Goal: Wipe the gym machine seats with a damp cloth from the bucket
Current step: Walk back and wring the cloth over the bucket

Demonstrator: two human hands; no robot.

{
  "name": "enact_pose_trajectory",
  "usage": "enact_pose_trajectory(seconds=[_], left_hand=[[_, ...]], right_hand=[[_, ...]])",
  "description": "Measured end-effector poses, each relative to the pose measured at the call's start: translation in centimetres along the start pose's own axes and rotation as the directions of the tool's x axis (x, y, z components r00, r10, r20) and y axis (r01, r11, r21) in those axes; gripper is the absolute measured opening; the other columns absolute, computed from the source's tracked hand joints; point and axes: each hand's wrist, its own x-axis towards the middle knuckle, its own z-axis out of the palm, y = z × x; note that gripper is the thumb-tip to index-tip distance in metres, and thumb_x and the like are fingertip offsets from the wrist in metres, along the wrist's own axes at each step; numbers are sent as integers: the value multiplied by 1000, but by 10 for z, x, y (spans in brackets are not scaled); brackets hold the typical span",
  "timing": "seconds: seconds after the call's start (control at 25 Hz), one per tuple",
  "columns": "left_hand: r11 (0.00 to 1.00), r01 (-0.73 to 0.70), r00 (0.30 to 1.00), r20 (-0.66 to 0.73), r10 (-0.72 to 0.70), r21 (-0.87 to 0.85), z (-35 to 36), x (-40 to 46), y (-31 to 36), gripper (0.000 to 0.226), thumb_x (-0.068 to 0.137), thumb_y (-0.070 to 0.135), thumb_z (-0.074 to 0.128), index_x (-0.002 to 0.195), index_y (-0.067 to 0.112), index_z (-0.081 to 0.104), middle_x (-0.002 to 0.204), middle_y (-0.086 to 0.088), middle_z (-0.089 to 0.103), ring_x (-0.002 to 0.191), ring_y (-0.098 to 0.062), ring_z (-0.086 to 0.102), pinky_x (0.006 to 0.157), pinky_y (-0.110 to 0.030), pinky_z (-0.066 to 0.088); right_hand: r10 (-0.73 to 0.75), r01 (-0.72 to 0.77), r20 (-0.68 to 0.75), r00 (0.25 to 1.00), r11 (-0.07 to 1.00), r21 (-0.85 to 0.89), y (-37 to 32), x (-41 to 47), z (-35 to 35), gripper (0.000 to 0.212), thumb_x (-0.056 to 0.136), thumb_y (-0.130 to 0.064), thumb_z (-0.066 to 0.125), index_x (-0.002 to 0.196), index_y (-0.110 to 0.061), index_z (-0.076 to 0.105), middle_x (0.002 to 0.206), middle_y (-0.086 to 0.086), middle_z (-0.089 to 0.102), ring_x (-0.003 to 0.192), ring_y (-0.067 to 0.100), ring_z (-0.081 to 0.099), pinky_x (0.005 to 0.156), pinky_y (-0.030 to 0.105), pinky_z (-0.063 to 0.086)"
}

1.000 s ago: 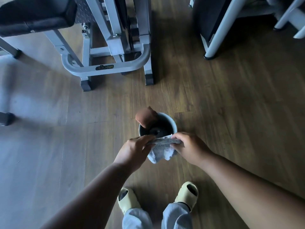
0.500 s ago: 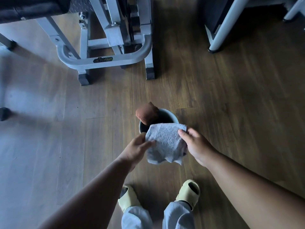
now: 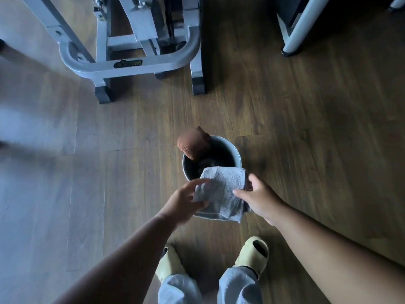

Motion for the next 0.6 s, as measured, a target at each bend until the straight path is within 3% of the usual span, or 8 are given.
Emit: enact_pose_trajectory(seconds=[0.04, 0.12, 0.2, 0.32, 0.4, 0.48, 0.52, 0.6], left_hand=[[998, 16, 1000, -18, -15, 56, 3, 5, -17, 55, 86, 7, 72, 110, 56, 65, 117, 12, 68, 102, -8, 68, 82, -28, 59], [986, 45, 996, -88, -31, 161, 11, 19, -53, 41, 88, 18, 72, 104, 56, 66, 107, 14, 72, 90, 2, 68, 77, -23, 57], [966, 78, 986, -161, -39, 245, 20, 38, -88, 39, 86, 23, 71, 107, 55, 66, 100, 18, 72, 81, 12, 65, 64, -8, 48], [932, 78, 968, -251, 14, 354, 32, 70, -121, 40, 84, 29, 70, 117, 49, 66, 101, 25, 66, 80, 15, 60, 61, -1, 39], [884, 56, 956, -280, 87, 465, 37, 91, -139, 39, 84, 36, 70, 121, 45, 65, 111, 20, 66, 84, 5, 58, 65, -10, 42], [785, 56, 941, -294, 164, 617, 38, 107, -149, 40, 82, 43, 71, 121, 44, 64, 116, 13, 62, 99, -9, 56, 74, -25, 48], [711, 54, 927, -300, 225, 701, 38, 113, -153, 43, 79, 45, 73, 121, 43, 63, 117, 9, 58, 104, -15, 54, 80, -32, 49], [530, 24, 896, -254, 365, 848, 36, 120, -159, 51, 76, 47, 76, 124, 40, 62, 123, 4, 55, 112, -23, 51, 90, -42, 46]], right_hand=[[-7, 5, -20, 1000, 995, -104, 14, 9, 3, 21, 87, -22, 69, 95, -39, 59, 92, -23, 71, 85, -5, 67, 71, 21, 51], [-11, -3, -54, 998, 969, -246, 41, 29, 13, 15, 88, -23, 65, 89, -36, 57, 86, -18, 71, 83, 1, 66, 72, 26, 53], [-29, -1, -75, 997, 930, -368, 68, 55, 25, 6, 88, -25, 61, 90, -28, 57, 85, -9, 69, 81, 13, 66, 74, 35, 53], [-82, 13, -110, 991, 856, -517, 88, 95, 36, 9, 89, -28, 59, 95, -23, 55, 79, -5, 64, 71, 18, 61, 62, 32, 49], [-100, 19, -108, 989, 813, -581, 96, 122, 40, 12, 89, -27, 60, 100, -23, 56, 84, -6, 65, 75, 23, 61, 64, 33, 49], [-150, 54, -88, 985, 745, -665, 103, 139, 41, 30, 90, -24, 62, 119, -25, 56, 109, -4, 66, 96, 26, 62, 76, 35, 51], [-213, 100, -68, 975, 691, -716, 108, 144, 41, 43, 90, -20, 63, 131, -23, 52, 124, 0, 61, 109, 27, 58, 85, 36, 50], [-368, 243, 36, 929, 536, -809, 119, 145, 41, 59, 86, -14, 67, 141, -16, 46, 135, 7, 52, 121, 31, 49, 94, 41, 46]])
